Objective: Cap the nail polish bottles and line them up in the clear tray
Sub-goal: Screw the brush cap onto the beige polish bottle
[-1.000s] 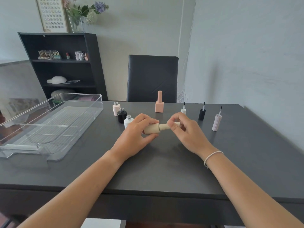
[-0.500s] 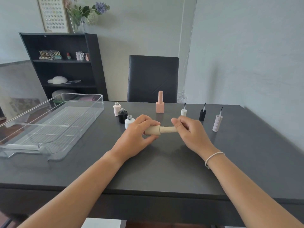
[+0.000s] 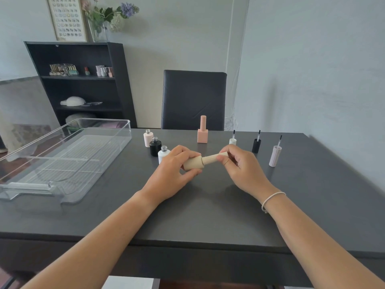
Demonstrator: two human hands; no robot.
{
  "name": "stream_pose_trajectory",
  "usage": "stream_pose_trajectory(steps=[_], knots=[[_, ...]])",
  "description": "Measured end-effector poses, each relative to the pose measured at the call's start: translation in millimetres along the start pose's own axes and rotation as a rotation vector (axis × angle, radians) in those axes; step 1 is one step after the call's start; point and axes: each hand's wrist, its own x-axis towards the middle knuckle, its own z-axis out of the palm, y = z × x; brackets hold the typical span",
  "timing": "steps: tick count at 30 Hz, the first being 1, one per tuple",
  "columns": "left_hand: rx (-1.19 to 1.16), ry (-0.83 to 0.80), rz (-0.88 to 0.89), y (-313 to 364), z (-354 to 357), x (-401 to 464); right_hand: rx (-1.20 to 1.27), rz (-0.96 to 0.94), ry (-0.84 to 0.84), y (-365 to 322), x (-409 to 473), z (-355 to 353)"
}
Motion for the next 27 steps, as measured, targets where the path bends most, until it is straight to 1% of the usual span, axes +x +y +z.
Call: stream_pose_trajectory(steps=[6, 8, 11, 13, 15, 17, 19, 23, 27], knots=[[-0.005, -0.006, -0.003, 3.4, -3.2, 0.1, 0.046, 0.025, 0.025, -3.1, 1.3, 0.1], [0.001, 0.021, -0.006, 3.8, -7.6, -1.1, 0.076, 0.045, 0.044, -5.6, 4.6, -2.7], [0.077, 0.21, -0.071, -0.4, -18.1, -2.3, 0.078, 0.086, 0.102, -11.5, 20.8, -14.3], [0.123, 0.334, -0.154, -6.1, -25.2, -1.4, 0.053, 0.091, 0.127, -14.1, 39.7, -25.7], [0.155, 0.376, -0.268, -13.1, -29.1, -0.7, -0.008, 0.081, 0.128, -15.3, 61.8, -36.3], [0.171, 0.371, -0.357, -18.7, -30.3, -1.7, -0.07, 0.078, 0.112, -16.8, 83.4, -43.4], [0.161, 0.356, -0.405, -21.6, -29.6, -3.0, -0.137, 0.102, 0.075, -14.3, 102.4, -46.3], [0.151, 0.314, -0.471, -25.0, -28.8, -4.6, -0.255, 0.166, -0.018, 0.8, 132.6, -40.8], [0.149, 0.287, -0.51, -28.5, -28.0, -5.2, -0.354, 0.208, -0.054, 11.8, 149.6, -28.2]])
